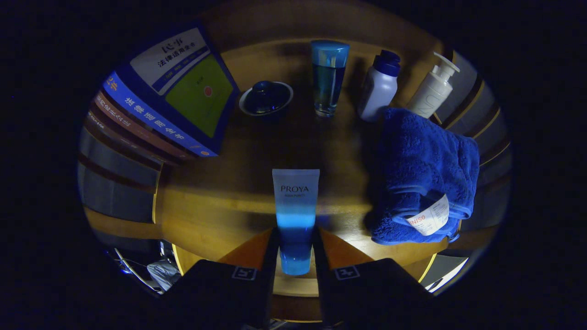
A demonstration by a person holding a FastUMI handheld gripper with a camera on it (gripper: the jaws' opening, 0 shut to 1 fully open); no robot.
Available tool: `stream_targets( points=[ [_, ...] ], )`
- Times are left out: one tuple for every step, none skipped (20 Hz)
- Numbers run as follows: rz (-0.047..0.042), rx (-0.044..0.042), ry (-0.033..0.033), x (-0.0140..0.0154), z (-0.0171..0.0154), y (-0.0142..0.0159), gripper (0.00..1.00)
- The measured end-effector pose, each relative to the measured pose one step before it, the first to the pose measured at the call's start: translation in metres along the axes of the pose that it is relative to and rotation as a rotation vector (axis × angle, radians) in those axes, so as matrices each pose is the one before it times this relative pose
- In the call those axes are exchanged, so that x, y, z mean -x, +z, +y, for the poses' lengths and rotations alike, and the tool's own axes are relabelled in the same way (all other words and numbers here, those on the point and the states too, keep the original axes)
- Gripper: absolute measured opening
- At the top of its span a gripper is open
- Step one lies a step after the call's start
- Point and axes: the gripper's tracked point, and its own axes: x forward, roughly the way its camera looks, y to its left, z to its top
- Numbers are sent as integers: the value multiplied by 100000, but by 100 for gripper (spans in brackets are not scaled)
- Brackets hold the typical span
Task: Pull open the drawer, take out the items inside it, and place them on the countertop above the cabinet.
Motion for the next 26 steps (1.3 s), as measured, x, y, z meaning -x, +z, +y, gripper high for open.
stream_targets(
  points=[
    [-1382,-1154,200,268,-43,215,46],
    [-911,-217,347,79,8,24,54],
    [-207,101,51,233,-186,-70,61],
    [291,-68,181,218,-22,-340,69],
    [272,-964,334,497,-98,-648,77],
    [-13,-817,703,-79,35,-84,85],
    [-870,-457,-237,349,-185,-62,92],
    [-908,1259,-1144,197,-294,-226,100],
    [-991,2173,-1072,239,-258,-439,100],
    [-1168,1488,-471,265,-14,-315,100],
    [-2132,-178,-858,279,65,-373,100],
    [-2529,-1172,-174,509,3,-112,100],
    [-2650,-1299,761,439,291,-199,100],
    [-2548,-155,653,548,302,-438,100],
    [-2905,249,-245,445,265,-424,100],
    [-3440,890,-394,529,144,-364,100],
    [-3744,263,-417,727,105,-376,100],
    [-4553,39,-502,934,8,-208,100],
    [-4993,-454,-764,792,106,-338,100],
    [-5492,-136,-198,1236,14,-225,100],
    [-5525,439,-631,1146,61,-264,100],
    [-5389,793,-905,1127,-41,-221,100],
    [-5576,686,-385,1106,5,67,99],
    [-5766,301,-493,1247,31,-59,100],
    [-5765,457,-635,1242,-74,6,100],
    [-5737,436,-1017,1210,-189,-16,100]
  ],
)
